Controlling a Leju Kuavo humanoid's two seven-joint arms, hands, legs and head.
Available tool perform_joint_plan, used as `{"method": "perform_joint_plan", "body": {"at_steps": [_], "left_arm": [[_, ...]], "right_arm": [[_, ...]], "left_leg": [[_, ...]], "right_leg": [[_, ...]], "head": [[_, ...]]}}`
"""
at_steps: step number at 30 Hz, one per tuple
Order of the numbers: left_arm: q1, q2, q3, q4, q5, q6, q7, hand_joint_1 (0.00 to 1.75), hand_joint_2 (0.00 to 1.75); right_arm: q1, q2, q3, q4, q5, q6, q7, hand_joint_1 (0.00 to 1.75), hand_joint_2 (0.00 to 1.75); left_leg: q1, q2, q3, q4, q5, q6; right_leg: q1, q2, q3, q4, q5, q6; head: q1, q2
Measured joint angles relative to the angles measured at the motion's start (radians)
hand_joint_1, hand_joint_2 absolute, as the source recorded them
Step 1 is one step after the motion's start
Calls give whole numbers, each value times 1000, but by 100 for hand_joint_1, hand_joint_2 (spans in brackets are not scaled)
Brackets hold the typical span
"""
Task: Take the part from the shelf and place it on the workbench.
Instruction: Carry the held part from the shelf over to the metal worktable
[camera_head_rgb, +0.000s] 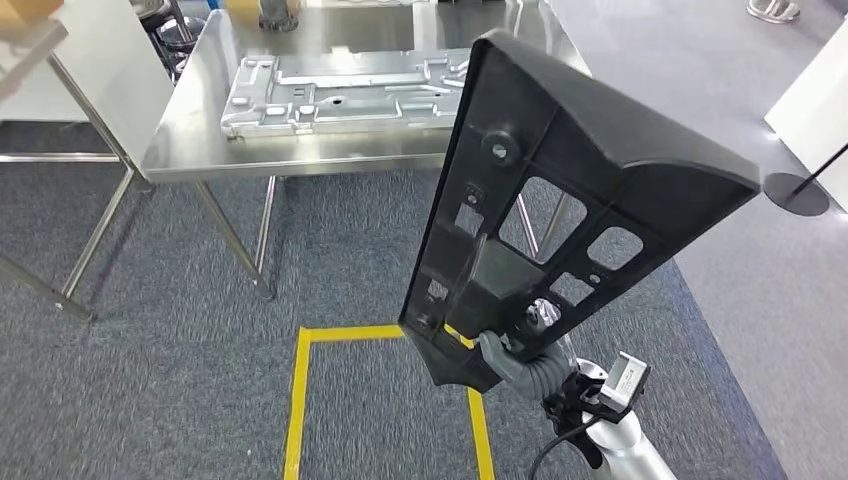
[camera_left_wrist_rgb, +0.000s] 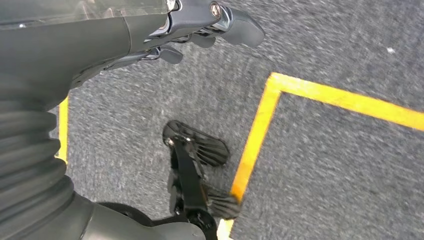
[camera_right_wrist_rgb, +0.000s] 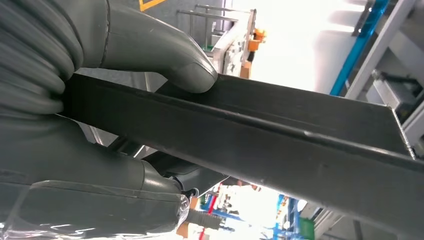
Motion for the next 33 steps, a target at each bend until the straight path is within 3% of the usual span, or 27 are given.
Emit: {"method": "perform_joint_plan", "body": {"at_steps": [1, 4, 6, 7, 9, 10, 11, 12, 14, 16, 19, 21, 24, 25, 26, 27, 29, 30, 31, 33], "left_arm": [[0, 0, 0, 0, 1, 1, 0, 0, 175], [-2, -1, 0, 0, 2, 2, -2, 0, 175], [-4, -1, 1, 0, 3, 2, -3, 0, 175], [-3, -2, 1, 0, 3, 2, -3, 0, 175], [-1, -2, 1, 0, 3, 2, -3, 0, 175], [0, -2, 1, 0, 3, 2, -3, 0, 175], [1, -2, 1, 0, 3, 2, -3, 0, 175], [1, -2, 1, 0, 3, 2, -3, 0, 175], [2, -1, 2, 0, 4, 2, -3, 0, 175], [3, 0, 2, 0, 5, 2, -2, 0, 175], [2, -1, 2, 1, 5, 2, -1, 0, 175], [-1, -1, 2, 1, 6, 2, -2, 0, 175], [-3, -1, 2, 1, 7, 2, -2, 0, 175], [-3, -1, 2, 1, 7, 2, -2, 0, 175], [-2, -1, 2, 1, 8, 2, -2, 0, 175], [-1, -1, 3, 1, 8, 2, -2, 0, 175], [-1, -2, 3, 1, 9, 2, -2, 0, 175], [-1, -2, 3, 1, 9, 2, -2, 0, 175], [-2, -2, 3, 1, 10, 2, -2, 0, 175], [-2, -2, 3, 1, 14, 5, -1, 0, 175]], "right_arm": [[-2, -2, -1, -2, 0, 0, 6, 175, 175], [-17, -6, -5, -15, -3, 0, 15, 175, 175], [-26, -9, -9, -27, -8, 3, 15, 175, 175], [-30, -9, -11, -32, -10, 5, 15, 175, 175], [-34, -9, -12, -41, -13, 12, 20, 175, 175], [-35, -10, -12, -45, -15, 14, 24, 175, 175], [-36, -10, -12, -50, -16, 15, 28, 175, 175], [-39, -10, -12, -54, -18, 15, 31, 175, 175], [-44, -9, -12, -61, -18, 14, 36, 175, 175], [-48, -9, -11, -68, -17, 13, 41, 175, 175], [-50, -8, -11, -78, -15, 13, 47, 175, 175], [-54, -8, -11, -84, -14, 14, 47, 175, 175], [-58, -7, -11, -86, -13, 15, 47, 175, 175], [-58, -7, -11, -86, -13, 15, 48, 175, 175], [-58, -6, -11, -86, -12, 15, 47, 175, 175], [-58, -6, -10, -86, -12, 15, 47, 175, 175], [-60, -6, -11, -86, -13, 16, 43, 175, 175], [-61, -6, -11, -86, -14, 18, 41, 175, 175], [-62, -4, -11, -87, -16, 19, 37, 175, 175], [-63, 0, -13, -91, -18, 22, 33, 175, 175]], "left_leg": [[-1, 0, 5, -2, -6, -6], [0, 2, 5, 20, 1, -24], [2, 2, -43, 113, 2, -32], [3, 2, -83, 177, -13, -35], [4, 2, -160, 273, -71, -39], [4, 2, -184, 286, -92, -38], [4, 2, -194, 269, -92, -35], [3, 2, -191, 223, -64, -31], [-1, 2, -170, 100, 46, -18], [-8, 0, -158, 28, 119, -6], [-8, -1, -140, 7, 127, 7], [-3, -1, -118, -6, 122, 16], [-1, -1, -97, -10, 103, 21], [-1, -2, -89, -10, 95, 21], [-1, -3, -79, -10, 87, 20], [0, -3, -68, -9, 79, 18], [-1, -3, -44, -8, 60, 11], [-2, -3, -35, -8, 52, 5], [-3, -3, -31, -9, 44, -2], [-4, -2, -23, -5, 38, -15]], "right_leg": [[2, 0, 0, -21, 34, -7], [3, 6, 19, -37, 29, -30], [2, 6, 47, -46, 15, -42], [3, 6, 60, -49, 5, -46], [5, 8, 84, -49, -15, -50], [7, 10, 98, -49, -26, -51], [8, 11, 113, -49, -37, -51], [10, 12, 129, -49, -48, -50], [13, 13, 156, -49, -70, -46], [14, 15, 167, -50, -84, -37], [14, 17, 170, -39, -84, -20], [12, 15, 137, 32, -92, -10], [3, 12, 17, 211, -161, 6], [0, 12, -12, 240, -174, 10], [-2, 11, -23, 233, -165, 12], [-4, 9, -17, 192, -132, 12], [-5, 5, 24, 53, -39, 6], [-3, 3, 42, 0, -15, 0], [0, 2, 52, -32, -2, -6], [2, 3, 59, -43, -7, -21]], "head": [[0, 0], [-2, 0], [-4, 0], [-5, 0], [-6, 0], [-6, 0], [-6, 0], [-6, 0], [-5, 0], [-4, 0], [-4, 0], [0, 0], [3, 0], [3, 0], [3, 0], [3, 0], [3, 0], [3, 0], [3, 0], [2, 0]]}}
